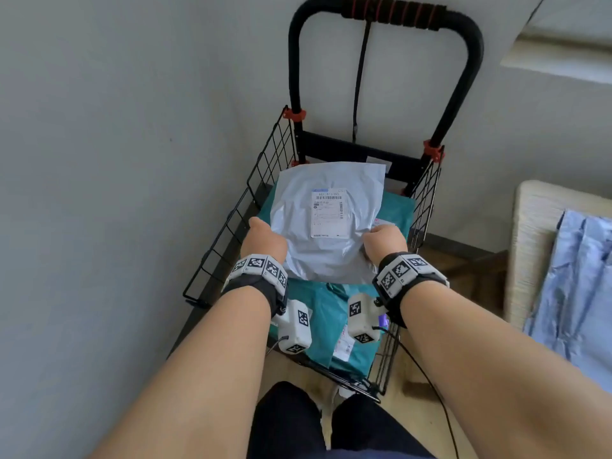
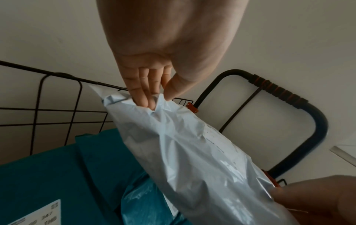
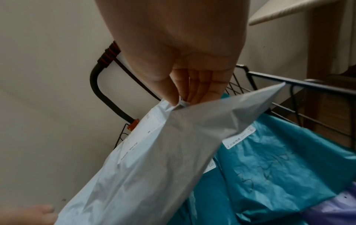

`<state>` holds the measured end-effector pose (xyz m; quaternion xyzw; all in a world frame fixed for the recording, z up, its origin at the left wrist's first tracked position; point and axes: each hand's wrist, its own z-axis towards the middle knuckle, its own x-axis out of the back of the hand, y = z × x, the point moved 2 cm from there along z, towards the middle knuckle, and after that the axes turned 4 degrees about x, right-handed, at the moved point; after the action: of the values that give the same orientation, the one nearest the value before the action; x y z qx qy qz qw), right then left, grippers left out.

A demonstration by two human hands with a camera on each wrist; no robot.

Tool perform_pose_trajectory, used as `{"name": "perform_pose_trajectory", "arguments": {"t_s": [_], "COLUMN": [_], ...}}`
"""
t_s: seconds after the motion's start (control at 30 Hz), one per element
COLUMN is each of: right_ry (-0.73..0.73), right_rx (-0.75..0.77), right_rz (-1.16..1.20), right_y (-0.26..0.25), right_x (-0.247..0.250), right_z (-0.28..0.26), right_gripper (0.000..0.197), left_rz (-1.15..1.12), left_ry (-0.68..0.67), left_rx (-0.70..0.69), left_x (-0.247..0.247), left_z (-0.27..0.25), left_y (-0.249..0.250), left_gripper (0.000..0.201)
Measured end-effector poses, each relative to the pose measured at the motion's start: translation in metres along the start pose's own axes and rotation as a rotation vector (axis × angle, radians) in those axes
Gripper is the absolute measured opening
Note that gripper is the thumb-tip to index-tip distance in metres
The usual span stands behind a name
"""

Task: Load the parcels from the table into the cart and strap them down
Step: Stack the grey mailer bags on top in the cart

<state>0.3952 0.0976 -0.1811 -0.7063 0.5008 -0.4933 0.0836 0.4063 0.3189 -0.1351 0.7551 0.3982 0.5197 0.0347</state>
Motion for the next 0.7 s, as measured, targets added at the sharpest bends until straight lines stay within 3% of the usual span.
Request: {"name": "perform_pose_trajectory", "arguments": {"t_s": [0.27,0.5,0.7], "right_ry": [-0.011,0.013,-0.131], "right_rx": [-0.037,-0.148,-0.21], "right_rz": [-0.011,0.063,0.059], "right_y": [-0.037,-0.062,-0.074], "right_x": [-0.038,-0.068,-0.103], "right_z": [0.045,0.068,0.073], "right_gripper": [0.028,0.045,0.043], "left_rz": [0.064,0.247,0.501], "left_ry": [-0.108,-0.209,-0.356], "left_rx": [-0.039,-0.131,-0.137], "left_x": [-0.008,-0.013,-0.016], "left_z": [0.086,0.143,0.164], "left_y": [0.01,0.014,0.002], "left_gripper": [0.036,0.04,0.036]}}
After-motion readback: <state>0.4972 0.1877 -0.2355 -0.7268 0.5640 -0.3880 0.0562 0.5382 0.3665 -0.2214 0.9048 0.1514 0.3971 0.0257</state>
